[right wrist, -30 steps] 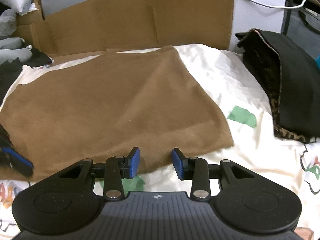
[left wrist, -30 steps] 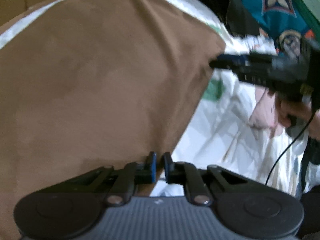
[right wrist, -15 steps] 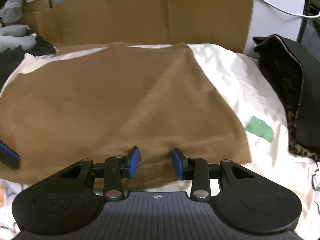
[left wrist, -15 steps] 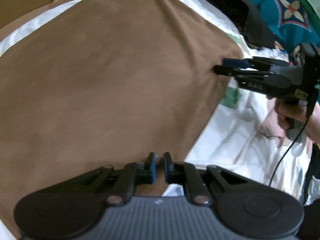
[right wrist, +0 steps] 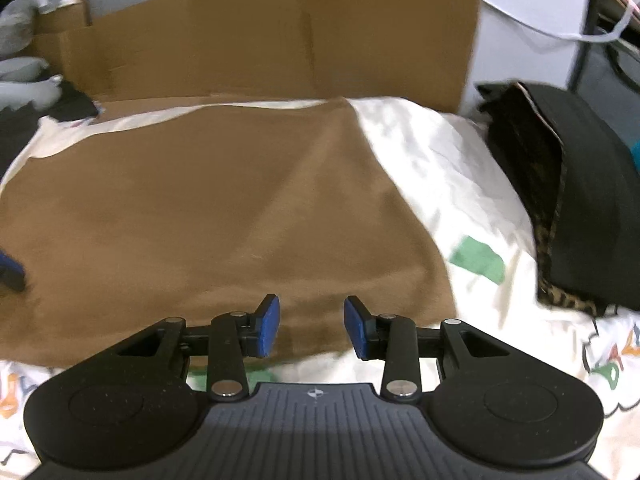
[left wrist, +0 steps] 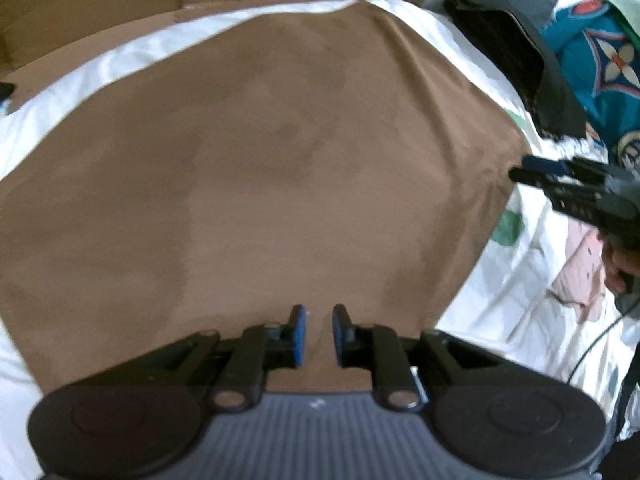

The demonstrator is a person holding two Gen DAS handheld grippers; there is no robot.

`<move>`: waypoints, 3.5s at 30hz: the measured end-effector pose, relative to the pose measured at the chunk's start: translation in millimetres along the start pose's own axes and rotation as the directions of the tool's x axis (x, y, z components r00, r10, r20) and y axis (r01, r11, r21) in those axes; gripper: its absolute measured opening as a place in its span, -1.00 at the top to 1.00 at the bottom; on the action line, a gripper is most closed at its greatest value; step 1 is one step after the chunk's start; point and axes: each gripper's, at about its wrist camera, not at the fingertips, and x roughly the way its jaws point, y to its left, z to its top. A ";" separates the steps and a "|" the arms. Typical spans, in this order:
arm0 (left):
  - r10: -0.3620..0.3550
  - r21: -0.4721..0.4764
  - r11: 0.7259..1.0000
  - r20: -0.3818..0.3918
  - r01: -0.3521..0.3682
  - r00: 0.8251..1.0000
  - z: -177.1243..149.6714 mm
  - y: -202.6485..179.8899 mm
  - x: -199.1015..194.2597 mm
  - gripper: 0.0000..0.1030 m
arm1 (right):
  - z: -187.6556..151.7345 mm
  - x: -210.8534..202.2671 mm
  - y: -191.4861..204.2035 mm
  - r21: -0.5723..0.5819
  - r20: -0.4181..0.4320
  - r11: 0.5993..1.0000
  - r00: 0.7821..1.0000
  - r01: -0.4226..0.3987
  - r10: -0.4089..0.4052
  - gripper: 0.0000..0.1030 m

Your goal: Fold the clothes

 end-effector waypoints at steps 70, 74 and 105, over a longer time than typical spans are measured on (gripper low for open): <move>-0.205 -0.346 0.923 -0.069 0.169 0.976 -152.9 134.6 -44.2 0.07 | -17.2 29.9 153.9 -0.174 -0.183 0.929 0.938 -0.327 0.295 -0.67; -0.231 -0.375 0.906 -0.046 0.198 0.972 -156.7 141.9 -43.7 0.03 | -10.6 21.1 144.8 -0.144 -0.155 0.934 0.940 -0.327 0.305 -0.54; -0.330 -0.555 0.749 0.160 0.362 0.930 -170.3 160.0 -36.4 0.26 | -3.3 12.6 121.3 -0.056 -0.105 0.951 0.949 -0.305 0.298 -0.41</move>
